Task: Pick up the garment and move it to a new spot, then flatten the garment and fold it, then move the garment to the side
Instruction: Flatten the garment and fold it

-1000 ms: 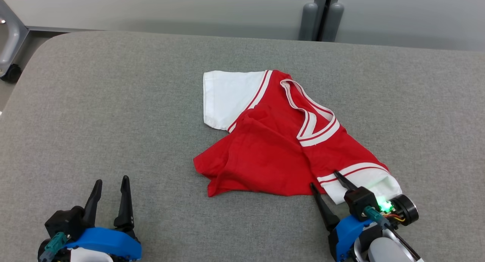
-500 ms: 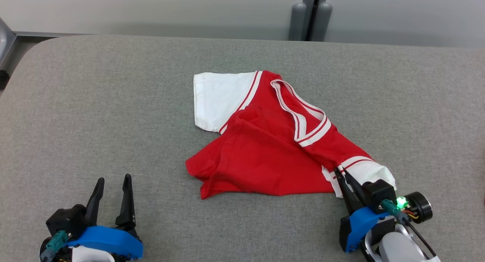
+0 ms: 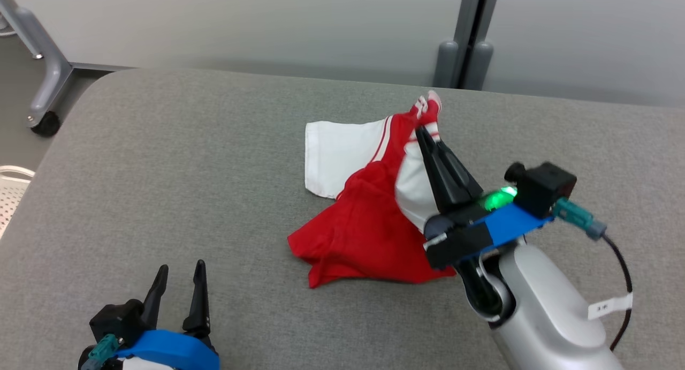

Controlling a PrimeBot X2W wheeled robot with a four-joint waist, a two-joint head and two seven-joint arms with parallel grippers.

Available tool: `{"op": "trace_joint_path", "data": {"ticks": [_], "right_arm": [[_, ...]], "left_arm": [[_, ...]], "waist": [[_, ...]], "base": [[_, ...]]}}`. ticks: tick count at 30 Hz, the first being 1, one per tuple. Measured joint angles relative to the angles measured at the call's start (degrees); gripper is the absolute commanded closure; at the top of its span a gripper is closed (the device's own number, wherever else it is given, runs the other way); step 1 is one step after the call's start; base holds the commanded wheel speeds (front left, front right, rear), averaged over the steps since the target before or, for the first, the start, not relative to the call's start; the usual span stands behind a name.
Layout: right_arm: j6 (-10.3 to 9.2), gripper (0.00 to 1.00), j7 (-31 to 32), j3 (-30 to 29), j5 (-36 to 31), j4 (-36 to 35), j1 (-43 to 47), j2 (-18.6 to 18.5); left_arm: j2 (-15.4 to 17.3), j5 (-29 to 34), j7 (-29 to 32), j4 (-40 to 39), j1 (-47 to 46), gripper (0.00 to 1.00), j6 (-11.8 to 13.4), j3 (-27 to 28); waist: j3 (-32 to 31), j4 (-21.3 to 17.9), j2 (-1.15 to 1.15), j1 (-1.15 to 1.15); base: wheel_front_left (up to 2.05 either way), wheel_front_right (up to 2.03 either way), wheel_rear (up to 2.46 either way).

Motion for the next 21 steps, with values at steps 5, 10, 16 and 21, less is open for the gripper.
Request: {"op": "trace_joint_path", "data": {"ticks": [5, 10, 16, 21], "right_arm": [[0.0, 1.0, 0.0, 4.7, 13.4, -6.0, -10.7, 0.2], [0.0, 1.0, 0.0, -2.6, 17.4, -5.5, -17.6, 0.2], [0.0, 1.0, 0.0, -17.8, 8.2, 3.1, -13.0, 0.1], [-0.01, 0.0, 0.1, -31.0, -4.3, 15.7, -2.3, 0.1]], "left_arm": [[-0.6, 0.5, 0.0, 1.1, 0.2, 0.0, 0.0, -0.8], [-0.9, 0.9, 0.0, 2.0, 1.1, 0.0, 0.0, -0.4], [-1.7, 1.4, 0.0, 2.0, 2.0, 0.0, 0.0, 0.9], [-1.1, 1.4, 0.0, 1.1, 1.5, 0.0, 0.0, 0.6]], "waist": [[-1.3, 2.6, 0.0, 0.0], [-2.2, 3.5, -0.01, 0.0], [-1.9, 1.0, -0.01, 0.0], [-0.4, -1.6, -0.01, 0.0]], "base": [[0.0, 0.0, 0.0], [0.0, 0.0, 0.0], [0.0, 0.0, 0.0], [0.0, 0.0, 0.0]]}}
